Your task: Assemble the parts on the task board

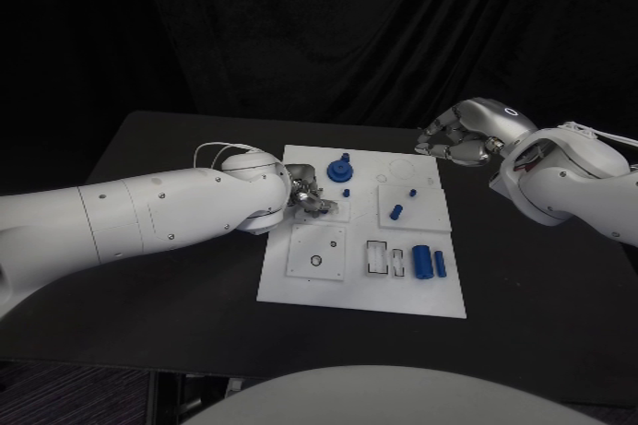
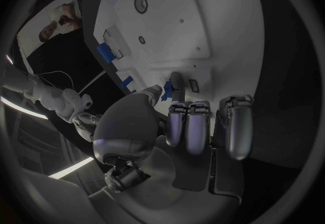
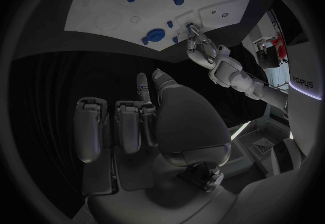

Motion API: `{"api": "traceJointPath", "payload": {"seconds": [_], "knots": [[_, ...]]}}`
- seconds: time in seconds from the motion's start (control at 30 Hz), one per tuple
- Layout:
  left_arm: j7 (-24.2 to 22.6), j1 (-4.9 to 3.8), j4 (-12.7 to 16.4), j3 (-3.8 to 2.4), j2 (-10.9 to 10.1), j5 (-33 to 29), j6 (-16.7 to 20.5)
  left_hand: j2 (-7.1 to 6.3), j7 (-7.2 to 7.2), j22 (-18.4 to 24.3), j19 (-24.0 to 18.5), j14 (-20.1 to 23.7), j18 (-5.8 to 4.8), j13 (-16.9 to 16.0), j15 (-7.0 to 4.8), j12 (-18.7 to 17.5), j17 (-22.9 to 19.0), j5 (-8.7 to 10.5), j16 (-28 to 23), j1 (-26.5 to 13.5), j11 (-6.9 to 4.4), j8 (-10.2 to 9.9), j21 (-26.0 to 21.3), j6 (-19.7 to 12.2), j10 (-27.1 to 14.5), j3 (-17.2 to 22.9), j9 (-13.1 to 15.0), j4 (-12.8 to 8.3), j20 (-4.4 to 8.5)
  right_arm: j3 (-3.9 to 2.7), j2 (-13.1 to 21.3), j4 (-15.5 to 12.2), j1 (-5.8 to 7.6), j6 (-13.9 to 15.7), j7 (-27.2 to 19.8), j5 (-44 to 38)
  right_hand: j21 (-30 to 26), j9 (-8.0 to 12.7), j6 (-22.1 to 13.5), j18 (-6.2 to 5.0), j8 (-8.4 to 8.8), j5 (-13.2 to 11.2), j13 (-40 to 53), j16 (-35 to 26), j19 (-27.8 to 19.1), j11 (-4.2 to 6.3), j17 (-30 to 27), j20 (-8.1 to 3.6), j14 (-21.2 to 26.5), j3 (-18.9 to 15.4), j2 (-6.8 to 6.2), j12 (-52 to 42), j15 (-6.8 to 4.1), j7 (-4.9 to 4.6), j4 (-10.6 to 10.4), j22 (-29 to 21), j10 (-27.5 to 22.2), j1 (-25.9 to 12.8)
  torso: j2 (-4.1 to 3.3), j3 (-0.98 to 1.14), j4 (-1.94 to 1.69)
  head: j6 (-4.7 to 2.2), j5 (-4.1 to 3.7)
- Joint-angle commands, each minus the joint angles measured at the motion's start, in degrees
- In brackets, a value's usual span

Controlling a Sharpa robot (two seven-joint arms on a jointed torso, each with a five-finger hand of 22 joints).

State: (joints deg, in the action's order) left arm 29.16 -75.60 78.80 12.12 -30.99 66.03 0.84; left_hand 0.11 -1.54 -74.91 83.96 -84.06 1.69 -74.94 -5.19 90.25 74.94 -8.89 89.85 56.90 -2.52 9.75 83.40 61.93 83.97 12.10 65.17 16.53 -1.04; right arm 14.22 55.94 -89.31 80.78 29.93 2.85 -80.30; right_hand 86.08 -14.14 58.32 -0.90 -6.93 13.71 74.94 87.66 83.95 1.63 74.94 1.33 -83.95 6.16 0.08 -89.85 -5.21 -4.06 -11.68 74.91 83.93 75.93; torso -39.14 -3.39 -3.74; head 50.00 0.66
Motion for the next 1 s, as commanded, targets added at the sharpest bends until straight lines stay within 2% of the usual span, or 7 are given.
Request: {"api": "traceJointPath", "payload": {"seconds": [0.03,0.37,0.6,0.7,1.0], "knots": [[-0.72,0.33,-0.21,0.07,0.17,0.21,-1.55,0.17,-0.32,-10.30,1.03,-5.94,0.39,-15.06,0.36,-0.25,15.06,1.53,0.15,-1.35,0.53,-0.47,-0.37,0.29,6.03,-1.29,-0.25,0.04,-0.58,-0.04,0.07,-0.06,-0.13,-0.22,1.29,-0.31,-0.14,-0.06,0.40,-0.19,0.10,0.32,15.06,-0.09,4.01,-0.39,10.14,0.24,-5.09,0.10,0.09,-0.15,0.34,0.19,0.33,13.65,6.07,0.66,-0.01,0.02,0.04,0.00,0.06],[-0.93,0.46,-0.31,0.07,0.18,0.21,-1.27,0.62,-0.36,-10.39,1.06,-5.94,0.40,-15.06,0.42,-0.25,15.06,3.32,0.15,-2.94,0.58,-0.84,-0.44,0.65,6.03,-3.23,-0.52,0.09,-0.67,-0.04,0.11,-0.07,-0.13,-0.33,1.31,-0.31,-0.14,-0.06,0.40,-0.19,0.10,0.32,15.06,-0.09,4.01,-0.39,10.14,0.24,-5.09,0.10,0.09,-0.15,0.34,0.19,0.33,13.65,6.07,0.66,0.01,0.05,0.05,0.00,0.04],[-2.06,0.48,-0.08,0.07,-0.06,0.21,0.22,0.89,-0.37,-10.56,1.23,-5.94,0.33,-15.06,0.42,-0.25,15.06,3.64,0.15,-3.38,0.58,-0.82,-0.24,0.68,6.03,-3.74,-0.42,0.11,-0.68,-0.04,0.08,-0.04,-0.14,-0.36,1.31,-0.31,-0.18,-0.08,0.45,-0.20,0.12,0.31,15.06,-0.10,3.99,-0.39,10.12,0.24,-5.09,0.12,0.14,-0.15,0.35,0.18,0.40,13.63,6.07,0.68,0.00,0.03,0.01,0.00,0.07],[-2.34,0.49,-0.06,0.07,-0.08,0.21,0.49,1.30,-0.33,-10.72,1.40,-5.94,0.28,-15.06,0.38,-0.25,15.06,3.51,0.15,-3.59,0.56,-0.13,-0.07,0.28,6.03,-4.33,0.56,0.04,-0.66,-0.04,0.06,-0.02,-0.15,-0.37,1.29,-0.31,-0.18,-0.08,0.45,-0.20,0.12,0.31,15.06,-0.10,3.99,-0.39,10.12,0.24,-5.09,0.12,0.14,-0.15,0.35,0.18,0.40,13.63,6.07,0.68,-0.04,0.01,0.01,0.00,0.15],[-2.24,0.49,-0.14,0.07,-0.07,0.21,0.49,2.60,-0.01,-11.03,1.72,-5.94,0.19,-15.06,0.17,-0.25,15.06,1.42,0.15,-3.40,0.29,2.01,0.20,-0.18,6.03,-5.25,3.20,0.01,-0.48,-0.04,0.09,-0.03,-0.16,-0.40,1.27,-0.31,-0.16,-0.08,0.46,-0.20,0.14,0.32,15.06,-0.12,4.00,-0.40,10.08,0.24,-5.08,0.15,0.23,-0.15,0.35,0.17,0.41,13.64,6.07,0.68,-0.03,0.02,-0.02,0.00,0.06]]}}
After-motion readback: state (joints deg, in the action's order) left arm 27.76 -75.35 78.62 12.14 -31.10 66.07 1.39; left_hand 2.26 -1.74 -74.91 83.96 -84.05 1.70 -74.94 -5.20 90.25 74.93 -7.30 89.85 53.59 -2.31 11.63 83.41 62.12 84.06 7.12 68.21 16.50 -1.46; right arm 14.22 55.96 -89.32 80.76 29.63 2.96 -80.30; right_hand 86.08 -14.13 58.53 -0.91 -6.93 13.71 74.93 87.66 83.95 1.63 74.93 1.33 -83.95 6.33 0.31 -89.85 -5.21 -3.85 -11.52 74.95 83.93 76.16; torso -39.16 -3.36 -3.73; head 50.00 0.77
